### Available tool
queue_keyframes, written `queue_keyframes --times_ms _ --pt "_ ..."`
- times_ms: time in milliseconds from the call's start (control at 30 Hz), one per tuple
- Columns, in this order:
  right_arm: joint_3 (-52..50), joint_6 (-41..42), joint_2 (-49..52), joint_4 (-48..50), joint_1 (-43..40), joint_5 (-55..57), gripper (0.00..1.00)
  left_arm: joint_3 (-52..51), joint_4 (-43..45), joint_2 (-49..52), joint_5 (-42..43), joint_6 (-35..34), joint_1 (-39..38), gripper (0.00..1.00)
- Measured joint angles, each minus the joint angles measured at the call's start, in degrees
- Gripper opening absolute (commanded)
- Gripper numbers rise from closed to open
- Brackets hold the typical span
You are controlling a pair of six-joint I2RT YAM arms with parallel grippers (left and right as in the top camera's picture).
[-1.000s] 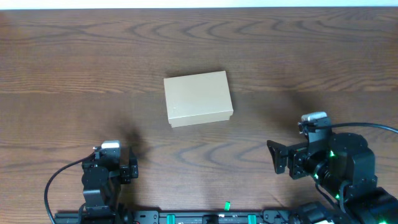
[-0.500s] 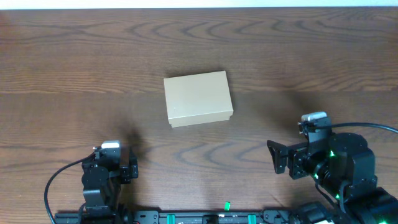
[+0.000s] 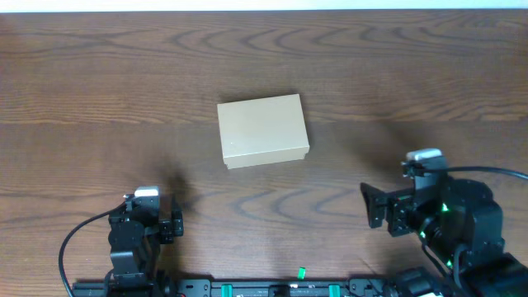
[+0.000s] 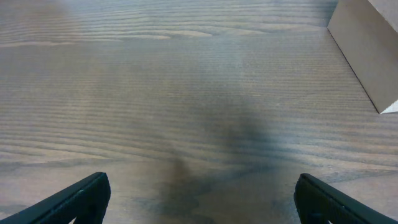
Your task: Pack container
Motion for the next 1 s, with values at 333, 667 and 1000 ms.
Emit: queue_keyframes --times_ms 333,667,1000 --pt "-13.0 -1.5 -12.1 6.6 -4.6 7.2 0.99 0.0 0.1 0.0 0.0 0.0 0.0 0.96" --pt "-30.7 -2.7 -26.7 14.1 -10.3 8.1 0.99 0.0 0.2 0.0 0.0 0.0 0.0 0.95" --pt "-38.2 -2.9 -33.2 15.0 -14.3 5.9 0.99 0.0 0.2 0.0 0.0 0.0 0.0 0.95"
